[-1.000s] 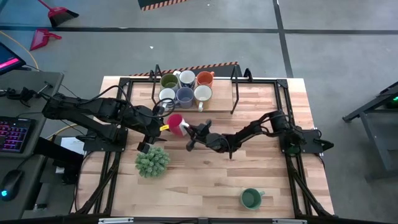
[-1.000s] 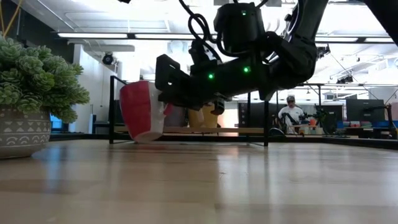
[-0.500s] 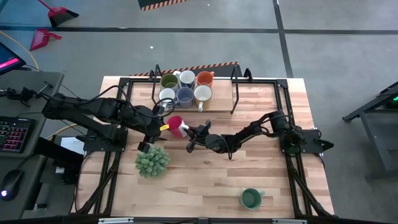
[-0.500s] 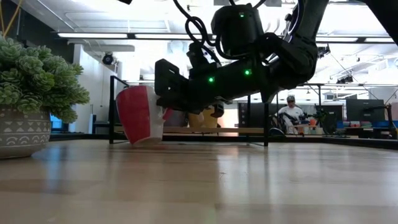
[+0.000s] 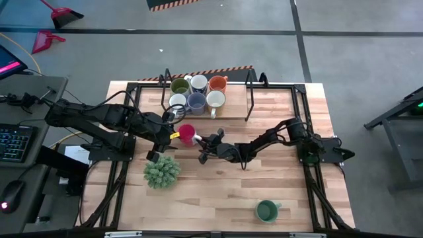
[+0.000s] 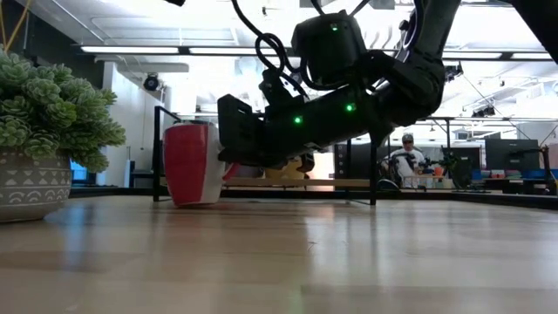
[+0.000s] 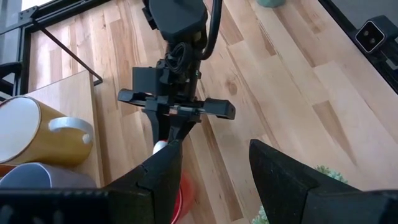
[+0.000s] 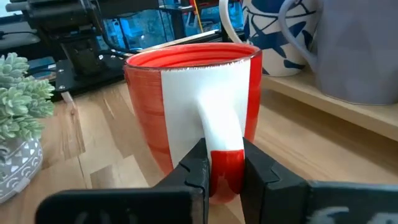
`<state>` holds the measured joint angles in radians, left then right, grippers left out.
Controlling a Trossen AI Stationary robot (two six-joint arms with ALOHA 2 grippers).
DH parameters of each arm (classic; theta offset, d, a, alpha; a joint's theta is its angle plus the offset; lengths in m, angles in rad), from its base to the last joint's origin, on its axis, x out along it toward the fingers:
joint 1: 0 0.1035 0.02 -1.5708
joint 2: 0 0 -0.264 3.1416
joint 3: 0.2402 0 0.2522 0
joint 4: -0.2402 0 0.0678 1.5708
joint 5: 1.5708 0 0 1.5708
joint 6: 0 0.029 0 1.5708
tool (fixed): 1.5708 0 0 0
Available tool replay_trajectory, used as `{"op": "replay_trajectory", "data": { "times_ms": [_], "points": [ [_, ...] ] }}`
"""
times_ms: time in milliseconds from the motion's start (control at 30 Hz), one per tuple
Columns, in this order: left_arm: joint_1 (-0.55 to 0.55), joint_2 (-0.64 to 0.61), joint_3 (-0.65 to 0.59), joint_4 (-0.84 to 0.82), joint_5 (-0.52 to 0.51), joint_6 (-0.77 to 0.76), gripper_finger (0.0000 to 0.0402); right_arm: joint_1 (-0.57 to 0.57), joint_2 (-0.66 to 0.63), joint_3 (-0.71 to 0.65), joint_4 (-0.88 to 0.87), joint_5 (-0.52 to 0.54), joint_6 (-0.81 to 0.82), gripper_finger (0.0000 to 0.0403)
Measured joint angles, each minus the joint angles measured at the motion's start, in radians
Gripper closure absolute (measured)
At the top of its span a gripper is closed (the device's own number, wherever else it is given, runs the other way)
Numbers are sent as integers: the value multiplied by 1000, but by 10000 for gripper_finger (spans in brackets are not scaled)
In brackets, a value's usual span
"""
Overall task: Place coffee mugs
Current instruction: Put the red mug on the shelf
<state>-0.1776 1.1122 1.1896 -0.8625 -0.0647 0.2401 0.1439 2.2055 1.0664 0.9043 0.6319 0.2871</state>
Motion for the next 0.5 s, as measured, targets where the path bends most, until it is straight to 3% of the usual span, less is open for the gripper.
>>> {"op": "replay_trajectory", "data": {
  "times_ms": [500],
  "points": [
    [0, 0, 0, -1, 0, -2, 225, 0, 0, 0, 18, -2, 56, 291]
  ]
}}
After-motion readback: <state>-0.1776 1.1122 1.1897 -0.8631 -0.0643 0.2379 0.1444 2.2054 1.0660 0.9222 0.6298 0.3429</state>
